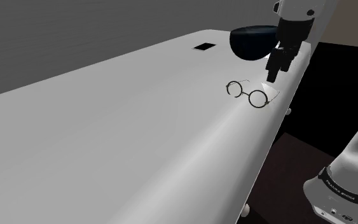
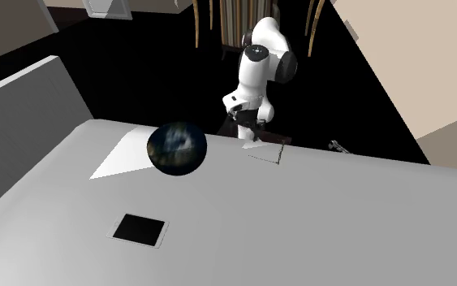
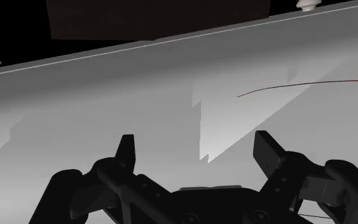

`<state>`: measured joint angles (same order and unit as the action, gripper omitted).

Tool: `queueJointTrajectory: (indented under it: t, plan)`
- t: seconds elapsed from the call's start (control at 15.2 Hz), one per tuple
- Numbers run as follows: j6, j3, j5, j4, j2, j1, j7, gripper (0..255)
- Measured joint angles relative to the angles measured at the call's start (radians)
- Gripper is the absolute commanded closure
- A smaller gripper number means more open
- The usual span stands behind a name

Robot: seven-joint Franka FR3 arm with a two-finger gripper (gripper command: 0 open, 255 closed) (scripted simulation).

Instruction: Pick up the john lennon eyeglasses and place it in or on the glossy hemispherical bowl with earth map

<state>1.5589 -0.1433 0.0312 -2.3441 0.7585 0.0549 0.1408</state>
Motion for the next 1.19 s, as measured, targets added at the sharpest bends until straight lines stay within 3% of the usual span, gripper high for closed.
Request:
queueJointTrajectory:
  t: [0.73,1.19]
  plan:
    - [-0.021,-0.222,0.115,0.249,-0.214,0.040,0.263,0]
    - [0.045,-0.250,0.127,0.202,-0.231,0.045,0.289,0]
